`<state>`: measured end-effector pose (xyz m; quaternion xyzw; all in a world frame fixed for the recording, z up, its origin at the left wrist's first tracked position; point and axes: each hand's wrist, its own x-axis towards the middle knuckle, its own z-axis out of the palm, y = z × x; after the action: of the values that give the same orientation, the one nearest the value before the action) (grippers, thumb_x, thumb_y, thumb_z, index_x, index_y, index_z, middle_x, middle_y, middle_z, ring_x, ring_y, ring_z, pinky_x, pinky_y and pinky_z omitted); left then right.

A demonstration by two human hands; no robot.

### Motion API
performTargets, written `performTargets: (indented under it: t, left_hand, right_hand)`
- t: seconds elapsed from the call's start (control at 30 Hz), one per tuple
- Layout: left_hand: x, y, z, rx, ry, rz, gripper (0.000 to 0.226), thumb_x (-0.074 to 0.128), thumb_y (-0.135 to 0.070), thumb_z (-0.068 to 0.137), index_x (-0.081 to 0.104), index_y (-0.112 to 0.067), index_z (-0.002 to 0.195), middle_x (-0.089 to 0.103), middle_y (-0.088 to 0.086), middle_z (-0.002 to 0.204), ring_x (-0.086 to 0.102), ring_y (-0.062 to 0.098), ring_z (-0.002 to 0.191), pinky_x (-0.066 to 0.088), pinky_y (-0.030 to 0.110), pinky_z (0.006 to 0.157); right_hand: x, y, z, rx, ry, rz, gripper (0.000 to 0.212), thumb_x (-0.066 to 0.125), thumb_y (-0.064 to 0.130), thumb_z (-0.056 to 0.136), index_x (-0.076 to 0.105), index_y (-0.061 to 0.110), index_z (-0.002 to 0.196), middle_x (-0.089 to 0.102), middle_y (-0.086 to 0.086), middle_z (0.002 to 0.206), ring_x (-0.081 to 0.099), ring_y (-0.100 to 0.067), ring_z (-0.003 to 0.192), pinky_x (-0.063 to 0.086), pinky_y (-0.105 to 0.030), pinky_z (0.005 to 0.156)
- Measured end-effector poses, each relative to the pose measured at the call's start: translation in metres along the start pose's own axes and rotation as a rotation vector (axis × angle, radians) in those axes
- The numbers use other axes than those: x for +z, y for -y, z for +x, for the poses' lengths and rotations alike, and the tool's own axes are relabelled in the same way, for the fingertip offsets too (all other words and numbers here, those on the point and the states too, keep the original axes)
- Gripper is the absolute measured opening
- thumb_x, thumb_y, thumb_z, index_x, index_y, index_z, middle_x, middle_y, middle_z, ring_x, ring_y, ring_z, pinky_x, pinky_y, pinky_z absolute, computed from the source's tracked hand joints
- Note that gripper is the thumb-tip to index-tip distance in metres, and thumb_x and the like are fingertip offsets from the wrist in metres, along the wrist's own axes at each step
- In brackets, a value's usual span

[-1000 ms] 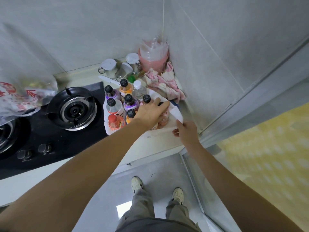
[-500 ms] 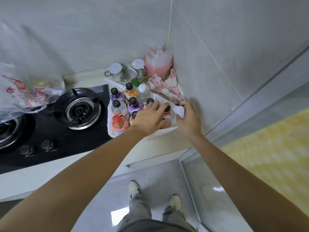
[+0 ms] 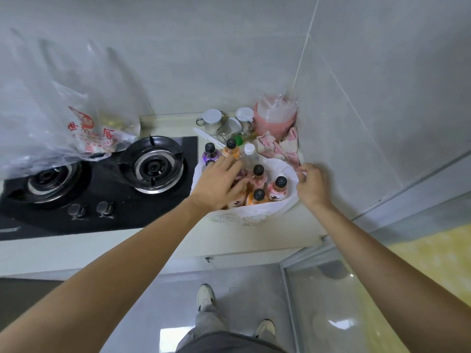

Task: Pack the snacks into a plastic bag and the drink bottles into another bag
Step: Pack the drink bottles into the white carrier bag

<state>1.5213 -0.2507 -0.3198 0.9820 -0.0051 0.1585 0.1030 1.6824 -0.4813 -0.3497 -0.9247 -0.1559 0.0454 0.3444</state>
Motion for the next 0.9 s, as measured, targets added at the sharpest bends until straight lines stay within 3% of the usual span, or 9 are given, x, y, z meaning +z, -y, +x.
performTargets:
  t: [0.13, 0.27, 0.4, 0.47, 0.57, 0.63, 0.7, 0.83, 0.9]
  left_hand:
    - [-0.003, 0.027, -0.021, -0.19, -0.022, -0.071, 0.037, 0.042, -0.043, 0.105, 0.053, -0.017, 0.129, 0.054, 0.004, 0.116, 0.05, 0.024, 0.101, 0.047, 0.041, 0.08]
    - [0.008, 0.058, -0.041, -0.556, -0.044, -0.238, 0.027, 0.05, -0.033, 0.102, 0.053, -0.015, 0.123, 0.053, 0.003, 0.113, 0.052, 0.022, 0.104, 0.051, 0.044, 0.084]
    - [0.017, 0.078, -0.047, -0.766, -0.014, -0.31, 0.024, 0.055, -0.029, 0.1, 0.055, -0.015, 0.119, 0.055, 0.005, 0.114, 0.055, 0.024, 0.103, 0.054, 0.046, 0.087]
    - [0.023, 0.087, -0.047, -0.829, 0.129, -0.344, 0.03, 0.058, -0.033, 0.099, 0.057, -0.017, 0.124, 0.058, 0.007, 0.119, 0.058, 0.026, 0.107, 0.053, 0.045, 0.092]
    - [0.03, 0.094, -0.044, -0.881, 0.324, -0.491, 0.034, 0.06, -0.037, 0.1, 0.061, -0.02, 0.129, 0.063, 0.009, 0.129, 0.061, 0.026, 0.114, 0.052, 0.041, 0.096]
    - [0.034, 0.097, -0.042, -0.918, 0.363, -0.616, 0.035, 0.06, -0.025, 0.101, 0.058, -0.02, 0.135, 0.06, 0.01, 0.135, 0.059, 0.028, 0.12, 0.051, 0.041, 0.1]
    - [0.036, 0.101, -0.04, -0.952, 0.396, -0.675, 0.044, 0.063, -0.012, 0.097, 0.054, -0.021, 0.139, 0.057, 0.011, 0.138, 0.058, 0.03, 0.122, 0.052, 0.044, 0.102]
    - [0.044, 0.114, -0.042, -0.984, 0.407, -0.706, 0.055, 0.076, -0.006, 0.087, 0.055, -0.018, 0.136, 0.058, 0.01, 0.132, 0.058, 0.029, 0.118, 0.052, 0.043, 0.102]
    - [0.044, 0.118, -0.041, -0.974, 0.377, -0.68, 0.052, 0.074, -0.002, 0.087, 0.057, -0.015, 0.135, 0.059, 0.01, 0.129, 0.058, 0.028, 0.117, 0.052, 0.041, 0.101]
  right_hand:
    - [-0.003, 0.003, 0.007, 0.0, 0.021, -0.018, 0.027, 0.047, -0.013, 0.085, 0.066, 0.007, 0.086, 0.07, -0.018, 0.096, 0.064, -0.036, 0.094, 0.038, -0.033, 0.073]
    - [-0.005, 0.01, 0.01, -0.02, 0.0, 0.061, 0.021, 0.042, -0.003, 0.1, 0.049, 0.012, 0.087, 0.055, -0.013, 0.09, 0.053, -0.03, 0.087, 0.027, -0.031, 0.069]
    - [-0.006, 0.019, 0.008, -0.032, -0.02, 0.106, 0.019, 0.035, 0.007, 0.108, 0.049, 0.008, 0.095, 0.054, -0.011, 0.091, 0.05, -0.028, 0.084, 0.026, -0.034, 0.066]
    - [-0.006, 0.024, 0.009, -0.03, -0.015, 0.136, 0.018, 0.036, 0.006, 0.108, 0.049, 0.006, 0.096, 0.054, -0.01, 0.09, 0.05, -0.027, 0.085, 0.03, -0.034, 0.067]
    - [-0.003, 0.031, 0.011, -0.001, 0.043, 0.236, 0.019, 0.041, 0.009, 0.108, 0.051, 0.011, 0.091, 0.053, -0.002, 0.087, 0.057, -0.03, 0.088, 0.053, -0.029, 0.074]
    - [-0.004, 0.036, 0.012, 0.051, 0.146, 0.339, 0.017, 0.054, 0.026, 0.103, 0.055, 0.017, 0.089, 0.058, -0.002, 0.091, 0.06, -0.026, 0.089, 0.05, -0.02, 0.073]
    - [-0.007, 0.042, 0.01, 0.096, 0.28, 0.36, 0.02, 0.068, 0.044, 0.088, 0.062, 0.025, 0.093, 0.063, 0.003, 0.099, 0.061, -0.016, 0.09, 0.046, -0.03, 0.078]
    - [-0.008, 0.046, 0.007, 0.065, 0.321, 0.166, 0.026, 0.081, 0.016, 0.084, 0.062, 0.028, 0.096, 0.062, 0.001, 0.113, 0.061, -0.016, 0.099, 0.044, -0.029, 0.072]
    - [-0.009, 0.049, 0.008, 0.05, 0.315, 0.141, 0.028, 0.085, 0.014, 0.081, 0.064, 0.029, 0.092, 0.064, -0.001, 0.113, 0.061, -0.019, 0.102, 0.045, -0.029, 0.073]
